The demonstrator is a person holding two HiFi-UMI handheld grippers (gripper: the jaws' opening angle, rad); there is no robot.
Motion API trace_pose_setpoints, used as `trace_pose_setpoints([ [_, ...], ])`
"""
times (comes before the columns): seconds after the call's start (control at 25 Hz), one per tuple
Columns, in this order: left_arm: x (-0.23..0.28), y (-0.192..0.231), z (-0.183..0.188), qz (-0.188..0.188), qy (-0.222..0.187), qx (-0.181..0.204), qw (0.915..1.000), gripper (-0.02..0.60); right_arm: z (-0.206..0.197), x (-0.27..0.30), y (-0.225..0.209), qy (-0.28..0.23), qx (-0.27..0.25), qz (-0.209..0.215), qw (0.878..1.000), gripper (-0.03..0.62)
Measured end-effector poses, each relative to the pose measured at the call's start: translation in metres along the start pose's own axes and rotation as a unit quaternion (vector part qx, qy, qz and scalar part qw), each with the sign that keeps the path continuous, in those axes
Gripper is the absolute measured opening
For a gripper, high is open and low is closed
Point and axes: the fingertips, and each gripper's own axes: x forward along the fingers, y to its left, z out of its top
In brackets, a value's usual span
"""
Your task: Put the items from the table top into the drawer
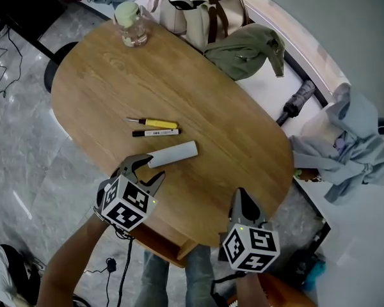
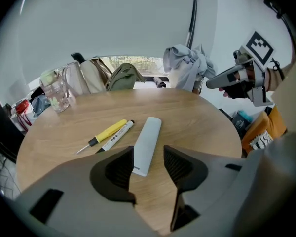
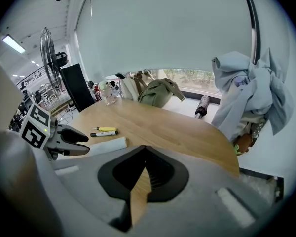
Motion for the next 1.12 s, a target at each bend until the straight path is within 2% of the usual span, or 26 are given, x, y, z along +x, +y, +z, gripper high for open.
trace_pose_setpoints([
  [0.24, 0.019, 0.005, -0.003, 0.004, 0.035, 0.06, 0.9976, 0.19, -0.004, 0.005, -0.002, 0.008, 0.006, 0.0, 1.0, 0.005],
  [0.48, 0.033, 0.004, -0.013, -0.009, 0.072, 0.102, 0.9922, 0.213, -0.008, 0.01, 0.0, 0.015, 0.012, 0.002, 1.0, 0.005],
  [0.76, 0.041, 0.008, -0.014, -0.017, 0.082, 0.108, 0.9905, 0.219, -0.009, 0.015, 0.003, 0.016, 0.012, 0.007, 1.0, 0.005],
  [0.96, 0.048, 0.005, -0.018, -0.034, 0.107, 0.128, 0.9855, 0.232, -0.009, 0.018, 0.004, 0.017, 0.011, 0.011, 1.0, 0.005],
  [1.12, 0.053, 0.005, -0.017, -0.037, 0.115, 0.129, 0.9843, 0.232, -0.01, 0.018, 0.005, 0.017, 0.012, 0.012, 1.0, 0.005],
])
